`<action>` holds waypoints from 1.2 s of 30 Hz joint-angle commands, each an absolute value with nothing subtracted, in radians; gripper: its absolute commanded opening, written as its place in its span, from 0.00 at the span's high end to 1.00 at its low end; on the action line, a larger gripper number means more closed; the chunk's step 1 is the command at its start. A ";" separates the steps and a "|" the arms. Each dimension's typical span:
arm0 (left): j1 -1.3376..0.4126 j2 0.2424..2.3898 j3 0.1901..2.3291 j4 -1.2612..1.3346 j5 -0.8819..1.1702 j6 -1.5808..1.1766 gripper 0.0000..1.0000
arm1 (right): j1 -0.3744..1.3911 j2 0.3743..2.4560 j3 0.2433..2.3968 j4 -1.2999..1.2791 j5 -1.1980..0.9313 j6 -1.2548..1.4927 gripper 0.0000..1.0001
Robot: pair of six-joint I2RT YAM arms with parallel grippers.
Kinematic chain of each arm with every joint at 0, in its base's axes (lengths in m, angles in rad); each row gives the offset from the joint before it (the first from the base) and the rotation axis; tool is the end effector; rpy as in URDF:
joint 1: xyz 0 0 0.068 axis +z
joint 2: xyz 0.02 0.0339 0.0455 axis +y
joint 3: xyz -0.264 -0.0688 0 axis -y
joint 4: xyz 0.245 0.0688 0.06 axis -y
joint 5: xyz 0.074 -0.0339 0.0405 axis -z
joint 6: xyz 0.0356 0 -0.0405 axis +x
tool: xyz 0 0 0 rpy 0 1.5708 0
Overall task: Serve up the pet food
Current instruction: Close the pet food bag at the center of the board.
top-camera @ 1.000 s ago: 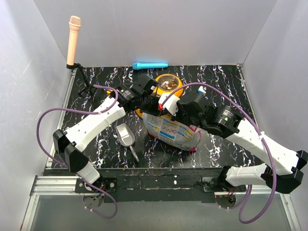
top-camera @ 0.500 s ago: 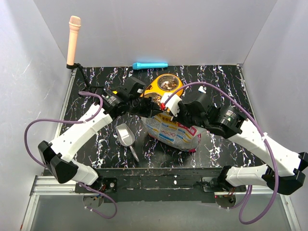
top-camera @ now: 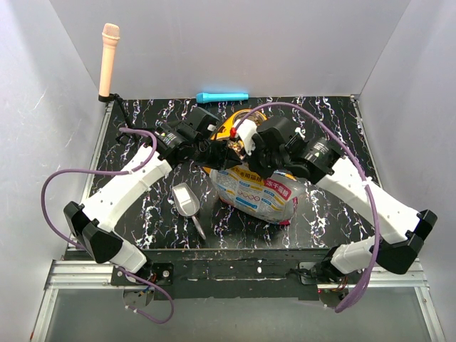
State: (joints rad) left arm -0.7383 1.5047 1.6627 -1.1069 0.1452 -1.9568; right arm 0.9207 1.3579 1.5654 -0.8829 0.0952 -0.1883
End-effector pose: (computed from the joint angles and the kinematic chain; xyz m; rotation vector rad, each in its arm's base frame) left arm 0.2175 -0.2048 0.3859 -1.6497 2.4859 -0.9828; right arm 0.1704 0.2185 0.4123 -1.1449 1.9467 0.2878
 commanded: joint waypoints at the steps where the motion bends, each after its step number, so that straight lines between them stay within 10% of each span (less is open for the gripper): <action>1: -0.715 1.434 1.691 -1.023 0.117 -1.976 1.00 | 0.841 1.376 1.637 -0.939 -0.091 -0.084 0.99; 3: -0.715 1.408 1.649 -0.988 0.117 -1.986 0.99 | 0.807 1.361 1.606 -0.950 -0.136 -0.057 0.99; 5: -0.712 1.388 1.606 -0.986 0.110 -2.006 0.59 | 0.779 1.336 1.579 -0.942 -0.221 -0.020 0.99; 9: -0.710 1.404 1.602 -1.064 0.120 -1.976 0.28 | 0.765 1.318 1.566 -0.916 -0.307 0.064 0.99; 21: -0.661 1.384 1.565 -1.103 0.155 -1.914 0.53 | 0.746 1.344 1.624 -0.922 -0.318 0.066 0.99; 27: -0.620 1.414 1.581 -1.114 0.205 -1.867 0.82 | 0.747 1.330 1.628 -0.930 -0.264 0.017 0.99; 28: -0.617 1.433 1.603 -1.129 0.210 -1.855 1.00 | 0.752 1.328 1.629 -0.930 -0.258 0.009 0.99; 34: -0.583 1.525 1.752 -1.302 0.212 -1.818 1.00 | 0.755 1.321 1.599 -0.948 -0.278 0.003 0.99; 36: -0.577 1.539 1.776 -1.316 0.233 -1.824 1.00 | 0.755 1.292 1.557 -0.939 -0.252 0.003 0.77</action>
